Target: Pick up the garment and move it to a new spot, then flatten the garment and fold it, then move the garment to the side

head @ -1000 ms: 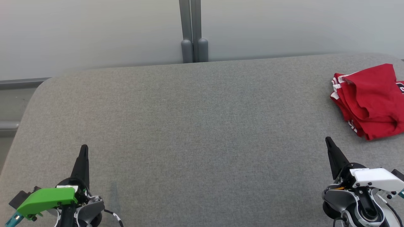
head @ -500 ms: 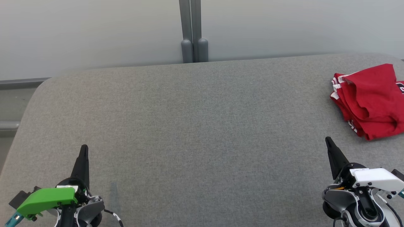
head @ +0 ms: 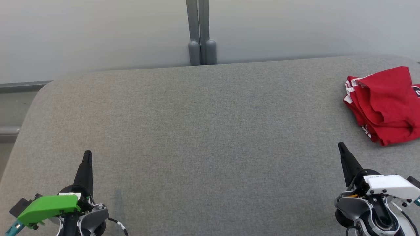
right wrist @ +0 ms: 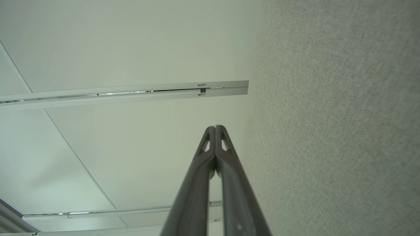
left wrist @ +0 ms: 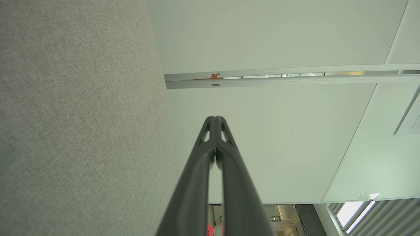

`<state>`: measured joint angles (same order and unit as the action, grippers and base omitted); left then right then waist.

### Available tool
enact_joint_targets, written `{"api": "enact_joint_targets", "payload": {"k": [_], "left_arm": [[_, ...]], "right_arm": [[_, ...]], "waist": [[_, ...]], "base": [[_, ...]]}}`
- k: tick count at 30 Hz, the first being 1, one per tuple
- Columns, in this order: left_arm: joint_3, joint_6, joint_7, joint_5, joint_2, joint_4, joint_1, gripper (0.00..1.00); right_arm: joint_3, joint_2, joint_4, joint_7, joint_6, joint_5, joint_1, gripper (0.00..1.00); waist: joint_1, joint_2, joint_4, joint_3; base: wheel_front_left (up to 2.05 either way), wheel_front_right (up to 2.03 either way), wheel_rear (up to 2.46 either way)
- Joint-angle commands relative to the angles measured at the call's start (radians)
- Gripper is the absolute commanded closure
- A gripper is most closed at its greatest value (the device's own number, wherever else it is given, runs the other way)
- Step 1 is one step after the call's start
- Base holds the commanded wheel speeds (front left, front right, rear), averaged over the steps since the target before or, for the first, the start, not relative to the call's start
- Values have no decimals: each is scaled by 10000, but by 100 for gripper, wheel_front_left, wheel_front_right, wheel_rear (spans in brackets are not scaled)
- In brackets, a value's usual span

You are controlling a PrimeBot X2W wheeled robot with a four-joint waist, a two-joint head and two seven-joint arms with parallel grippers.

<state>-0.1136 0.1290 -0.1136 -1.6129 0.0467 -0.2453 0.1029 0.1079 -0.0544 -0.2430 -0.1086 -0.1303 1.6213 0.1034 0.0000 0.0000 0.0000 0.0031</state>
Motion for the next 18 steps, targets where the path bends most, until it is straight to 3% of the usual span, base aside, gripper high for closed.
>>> {"api": "enact_joint_targets", "payload": {"k": [1,18], "left_arm": [[-23,57,-42,-5,66,-5,122,100],[-23,57,-41,-4,66,-5,122,100]], "right_arm": [[25,-15,-25,-44,-8,-71,76,100],[41,-4,-27,-53,-8,-68,76,100]], "waist": [[0,0,0,0],[0,0,0,0]], "base": [[0,0,0],[0,0,0]]}}
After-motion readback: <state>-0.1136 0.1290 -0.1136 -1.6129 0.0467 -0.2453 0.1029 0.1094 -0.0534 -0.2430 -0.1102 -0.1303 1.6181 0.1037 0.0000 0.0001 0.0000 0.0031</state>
